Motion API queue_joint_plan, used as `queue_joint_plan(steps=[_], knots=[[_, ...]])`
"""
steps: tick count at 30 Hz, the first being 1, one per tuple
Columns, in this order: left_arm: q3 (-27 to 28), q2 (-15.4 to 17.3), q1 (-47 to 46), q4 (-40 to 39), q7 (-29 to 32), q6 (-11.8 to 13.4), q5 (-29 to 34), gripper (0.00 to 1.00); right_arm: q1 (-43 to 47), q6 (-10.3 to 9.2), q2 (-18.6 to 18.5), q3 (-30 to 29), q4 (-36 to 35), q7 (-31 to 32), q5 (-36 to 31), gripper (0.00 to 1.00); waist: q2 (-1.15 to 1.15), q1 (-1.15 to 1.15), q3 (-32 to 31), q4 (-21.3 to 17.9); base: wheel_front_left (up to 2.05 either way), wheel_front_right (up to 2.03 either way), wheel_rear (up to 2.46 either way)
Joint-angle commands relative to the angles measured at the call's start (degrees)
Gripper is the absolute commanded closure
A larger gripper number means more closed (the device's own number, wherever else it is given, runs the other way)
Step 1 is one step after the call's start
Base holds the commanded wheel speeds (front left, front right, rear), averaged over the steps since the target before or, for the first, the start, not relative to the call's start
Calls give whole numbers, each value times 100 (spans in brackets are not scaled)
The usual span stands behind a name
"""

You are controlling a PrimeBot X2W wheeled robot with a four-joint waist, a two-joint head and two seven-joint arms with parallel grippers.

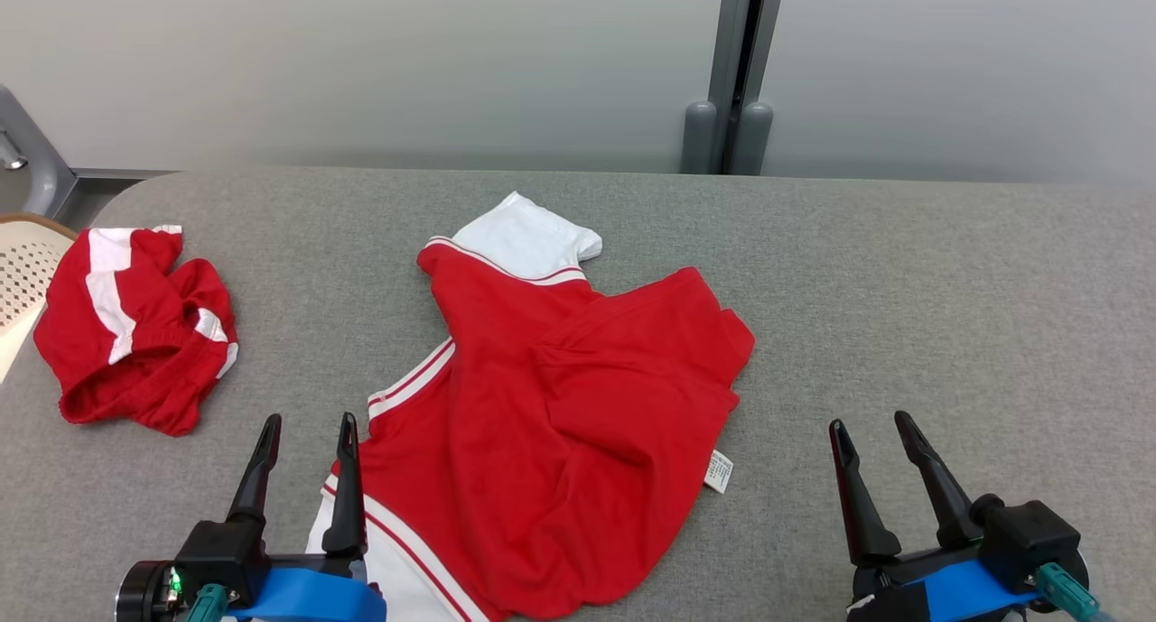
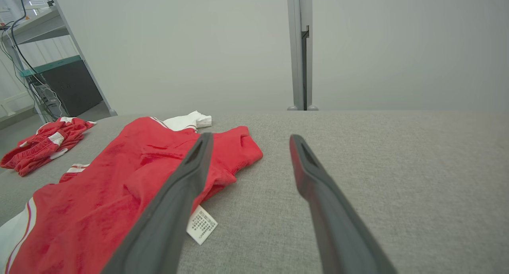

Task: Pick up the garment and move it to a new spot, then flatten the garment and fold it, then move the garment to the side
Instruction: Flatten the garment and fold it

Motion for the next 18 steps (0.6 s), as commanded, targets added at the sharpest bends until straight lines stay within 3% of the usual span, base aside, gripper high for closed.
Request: queue_joint_plan(steps=[1, 12, 18], knots=[[35, -17, 52, 15, -15, -46, 45, 0, 43, 1, -8, -2, 17, -20, -23, 0, 0, 1, -2, 15, 0, 0, 0], [130, -180, -96, 120, -15, -209, 216, 0, -515, 1, -61, 314, 675, -19, -176, 0, 0, 1, 28, 235, 0, 0, 0], [125, -290, -206, 153, -15, -290, 279, 0, -1229, 0, -76, 540, 1426, -3, -250, 0, 0, 1, 170, 395, 0, 0, 0]])
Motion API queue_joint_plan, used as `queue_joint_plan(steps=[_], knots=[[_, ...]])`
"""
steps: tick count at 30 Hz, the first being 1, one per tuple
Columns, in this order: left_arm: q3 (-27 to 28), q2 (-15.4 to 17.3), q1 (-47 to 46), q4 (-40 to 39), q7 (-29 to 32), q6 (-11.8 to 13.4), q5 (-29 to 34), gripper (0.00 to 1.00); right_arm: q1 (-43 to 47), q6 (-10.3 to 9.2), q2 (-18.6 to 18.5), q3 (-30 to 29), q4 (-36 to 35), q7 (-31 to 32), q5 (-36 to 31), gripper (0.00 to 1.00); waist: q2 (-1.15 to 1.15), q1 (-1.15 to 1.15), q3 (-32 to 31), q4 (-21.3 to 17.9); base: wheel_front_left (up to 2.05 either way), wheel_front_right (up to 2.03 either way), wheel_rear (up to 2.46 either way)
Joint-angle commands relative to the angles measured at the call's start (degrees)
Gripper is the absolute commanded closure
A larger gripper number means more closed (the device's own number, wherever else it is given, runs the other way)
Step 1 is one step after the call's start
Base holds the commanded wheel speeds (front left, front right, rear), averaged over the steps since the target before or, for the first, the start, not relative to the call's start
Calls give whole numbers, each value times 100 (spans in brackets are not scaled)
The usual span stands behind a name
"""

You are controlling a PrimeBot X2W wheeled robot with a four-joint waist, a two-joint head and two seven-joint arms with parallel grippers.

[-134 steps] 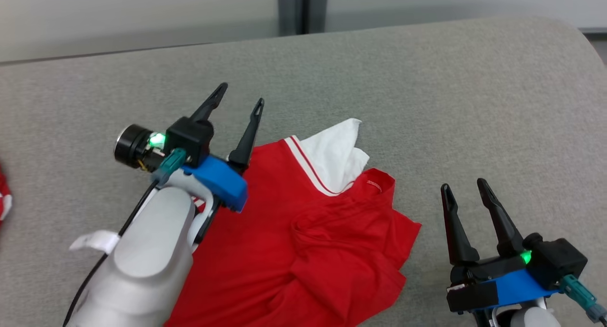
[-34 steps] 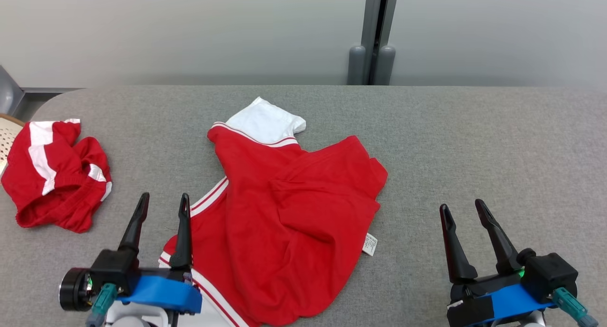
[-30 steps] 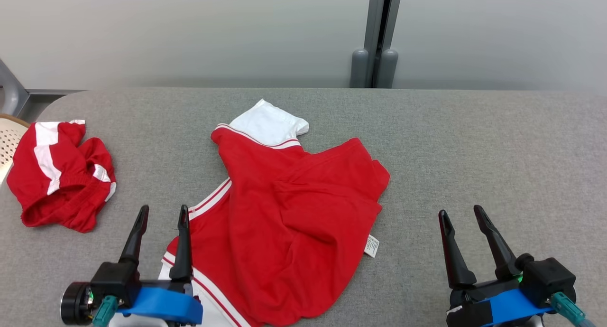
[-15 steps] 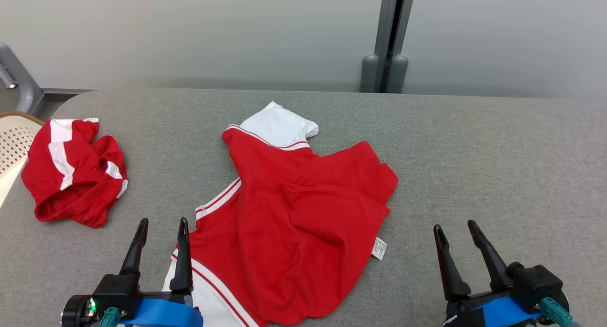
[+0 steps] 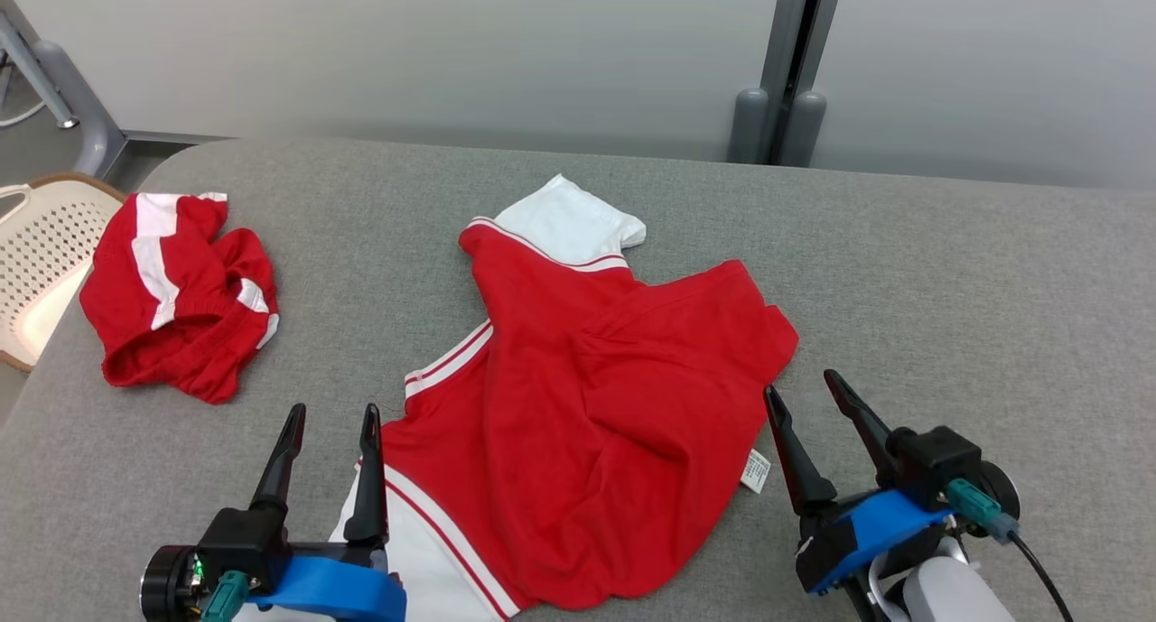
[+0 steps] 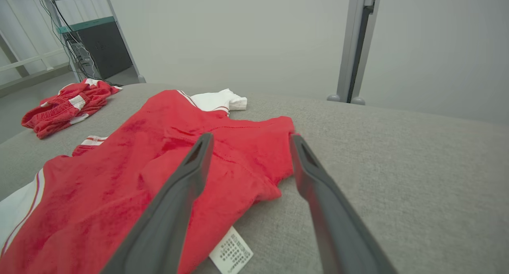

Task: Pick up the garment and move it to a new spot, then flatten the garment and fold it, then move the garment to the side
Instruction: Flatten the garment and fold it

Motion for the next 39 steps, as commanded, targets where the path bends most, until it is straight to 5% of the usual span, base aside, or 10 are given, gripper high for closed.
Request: queue_joint_plan(steps=[1, 10, 23, 25, 27, 39], knots=[[-2, -27, -110, 15, -15, -24, 31, 0, -169, 1, -20, -3, 211, -4, -21, 0, 0, 0, 68, 61, 0, 0, 0], [5, -158, -302, 95, -15, -116, 76, 0, -668, 1, 32, 21, 1468, -20, 221, 0, 0, 0, 294, 235, 0, 0, 0], [-57, -256, -473, 167, -15, -185, 130, 0, -1125, 1, 45, 317, 2055, -21, 949, 0, 0, 0, 514, 337, 0, 0, 0], [-73, -266, -494, 174, -15, -191, 126, 0, -1173, 1, 45, 303, 2075, -22, 1004, 62, 0, 0, 523, 339, 0, 0, 0], [-83, -274, -500, 178, -15, -192, 110, 0, -1208, 1, 44, 260, 2008, -22, 1040, 100, 0, 0, 532, 327, 0, 0, 0], [-10, -286, -369, 243, -15, -163, 57, 0, -564, 1, 6, -40, 980, -21, 1001, 100, 0, 0, 362, -115, 0, 0, 0]])
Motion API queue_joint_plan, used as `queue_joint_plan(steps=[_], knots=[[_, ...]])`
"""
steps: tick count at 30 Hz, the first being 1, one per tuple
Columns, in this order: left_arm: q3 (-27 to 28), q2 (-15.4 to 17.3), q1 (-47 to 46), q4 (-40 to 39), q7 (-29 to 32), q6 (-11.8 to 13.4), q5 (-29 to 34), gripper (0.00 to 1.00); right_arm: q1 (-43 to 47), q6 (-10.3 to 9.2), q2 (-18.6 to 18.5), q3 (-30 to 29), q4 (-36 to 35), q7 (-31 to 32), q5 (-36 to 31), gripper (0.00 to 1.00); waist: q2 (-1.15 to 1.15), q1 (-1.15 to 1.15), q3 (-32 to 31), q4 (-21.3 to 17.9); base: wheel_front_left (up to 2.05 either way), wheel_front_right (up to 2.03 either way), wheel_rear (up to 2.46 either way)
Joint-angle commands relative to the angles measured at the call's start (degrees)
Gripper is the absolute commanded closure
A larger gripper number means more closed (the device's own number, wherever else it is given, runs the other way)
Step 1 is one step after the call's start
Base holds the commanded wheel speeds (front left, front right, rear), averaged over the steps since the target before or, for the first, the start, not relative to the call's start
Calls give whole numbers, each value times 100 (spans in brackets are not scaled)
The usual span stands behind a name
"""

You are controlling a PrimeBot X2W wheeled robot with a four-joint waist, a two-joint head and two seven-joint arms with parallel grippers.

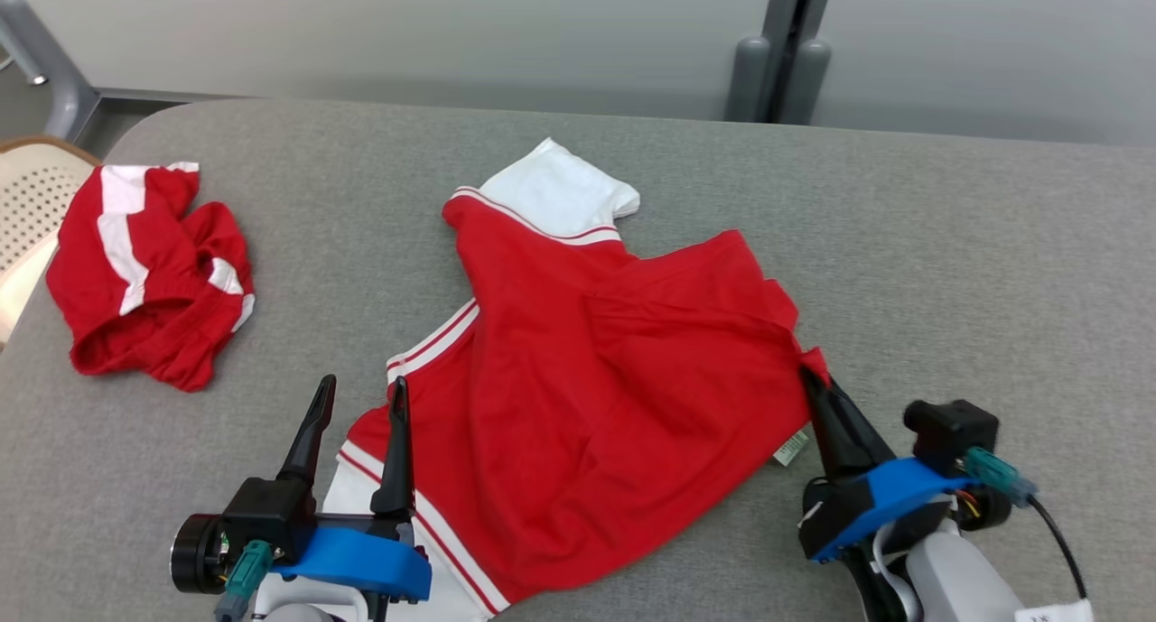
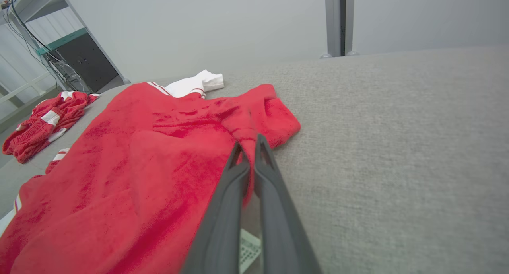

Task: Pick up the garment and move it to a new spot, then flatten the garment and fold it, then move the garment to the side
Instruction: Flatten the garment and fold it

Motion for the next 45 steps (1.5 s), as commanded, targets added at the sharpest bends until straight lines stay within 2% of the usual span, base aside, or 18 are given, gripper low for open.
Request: queue_joint_plan(steps=[1, 16, 21, 25, 26, 27, 28, 38, 42, 45], knots=[[30, -5, 11, 8, -15, 5, 1, 0, 129, 1, -36, -61, -102, -19, 45, 100, 0, 0, -66, -80, 0, 0, 0], [21, -7, 105, 16, -15, 45, -103, 0, 2042, 1, -6, -1170, -2268, -19, 1209, 100, 0, 0, -85, -692, 0, 0, 0], [38, -8, 61, 21, -15, 69, -115, 0, 2798, 1, 3, -1140, -2776, -19, 1634, 100, 0, 0, -65, -780, 0, 0, 0], [58, -7, 54, 51, -15, 47, -107, 0, 3145, 1, -1, -1062, -2923, -20, 1861, 100, 0, 0, -71, -836, 0, 0, 0], [63, -7, 53, 57, -15, 42, -104, 0, 3201, 1, -1, -1082, -2973, -20, 1830, 87, 0, 0, -78, -845, 0, 0, 0], [68, -7, 49, 64, -15, 36, -101, 0, 3247, 1, -1, -1087, -2998, -20, 1812, 45, 0, 0, -86, -853, 0, 0, 0], [71, -7, 46, 69, -15, 31, -98, 0, 3265, 1, -1, -1129, -3059, -20, 1755, 0, 0, 0, -95, -860, 0, 0, 0], [108, -8, 139, 77, -15, 21, -60, 0, 2779, 1, -1, -1476, -3556, -20, 633, 0, 0, 0, -252, -845, 0, 0, 0], [109, -7, 210, 61, -15, 33, -80, 0, 2266, 1, -306, -1116, -3454, -16, -59, 0, 0, 0, -303, -776, 0, 0, 0], [83, -6, 217, 72, -15, 16, -88, 0, 1766, 1, -432, -829, -3322, 86, -166, 0, 0, 0, -311, -715, 0, 0, 0]])
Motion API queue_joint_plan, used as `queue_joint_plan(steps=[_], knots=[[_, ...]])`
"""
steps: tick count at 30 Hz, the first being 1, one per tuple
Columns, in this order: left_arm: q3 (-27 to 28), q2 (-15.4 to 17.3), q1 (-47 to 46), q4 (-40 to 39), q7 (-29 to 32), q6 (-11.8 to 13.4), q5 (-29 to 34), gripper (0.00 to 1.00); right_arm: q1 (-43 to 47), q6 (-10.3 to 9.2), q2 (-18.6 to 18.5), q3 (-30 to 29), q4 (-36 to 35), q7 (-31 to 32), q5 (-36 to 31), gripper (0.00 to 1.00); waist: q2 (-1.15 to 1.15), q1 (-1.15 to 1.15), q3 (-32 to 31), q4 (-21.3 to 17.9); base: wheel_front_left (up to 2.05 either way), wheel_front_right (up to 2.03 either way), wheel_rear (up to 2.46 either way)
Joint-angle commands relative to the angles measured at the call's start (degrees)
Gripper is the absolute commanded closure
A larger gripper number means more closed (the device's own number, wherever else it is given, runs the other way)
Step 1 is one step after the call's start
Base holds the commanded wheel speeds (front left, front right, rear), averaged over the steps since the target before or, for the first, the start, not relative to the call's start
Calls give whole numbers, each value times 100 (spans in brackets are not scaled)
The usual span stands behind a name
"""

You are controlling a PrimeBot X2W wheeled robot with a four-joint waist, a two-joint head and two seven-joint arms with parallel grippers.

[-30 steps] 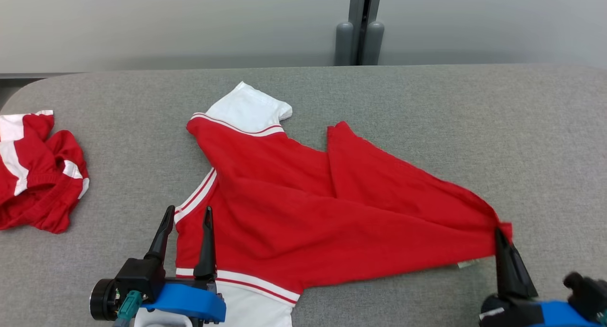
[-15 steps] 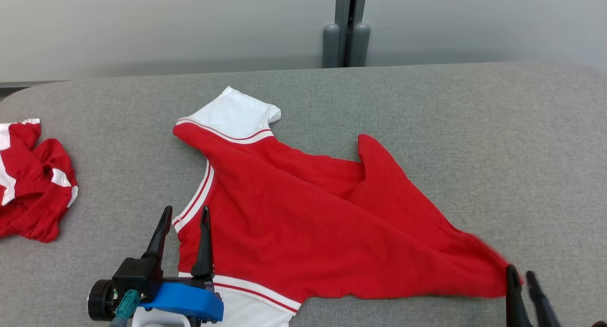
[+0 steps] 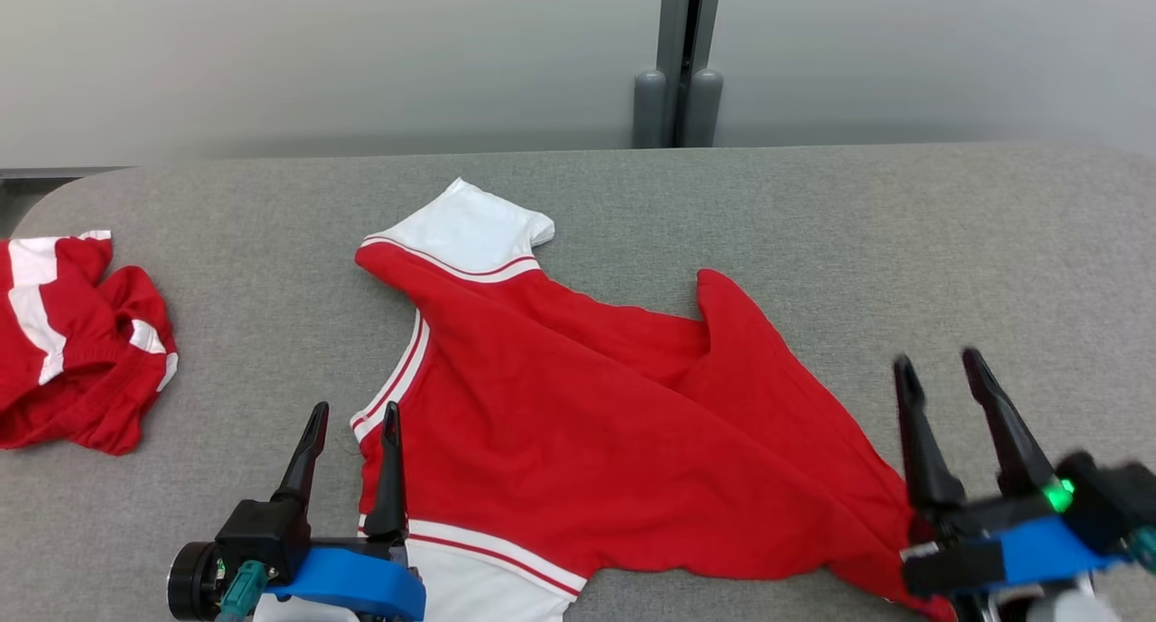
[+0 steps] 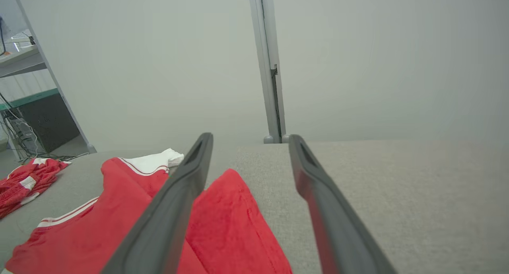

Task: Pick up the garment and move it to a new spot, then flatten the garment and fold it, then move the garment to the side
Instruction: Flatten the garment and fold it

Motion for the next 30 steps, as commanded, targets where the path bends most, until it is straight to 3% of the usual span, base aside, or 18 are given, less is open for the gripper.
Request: queue_joint_plan(steps=[1, 9, 16, 25, 30], knots=[[3, -1, 14, -8, -14, -4, -7, 0, -278, 1, -89, 93, 52, 69, -75, 0, 0, 1, 12, 22, 0, 0, 0], [-67, -1, -133, -14, -13, -18, 1, 0, -2010, 1, -309, 778, 1240, 869, -562, 0, 0, 1, 189, 252, 0, 0, 0], [-232, -1, -300, -6, -13, 28, -95, 0, -3070, 1, -363, 1044, 2620, 1149, -741, 0, 0, 1, 430, 552, 0, 0, 0], [-456, -1, -519, -41, -14, 119, -226, 0, -3968, 0, -440, 1198, 4642, 1482, -1014, 0, 0, 1, 708, 987, 0, 0, 0], [-443, -1, -497, -33, -14, 136, -221, 0, -4147, 0, -406, 1265, 5405, 1493, -1044, 0, 0, 1, 722, 1046, 0, 0, 0]])
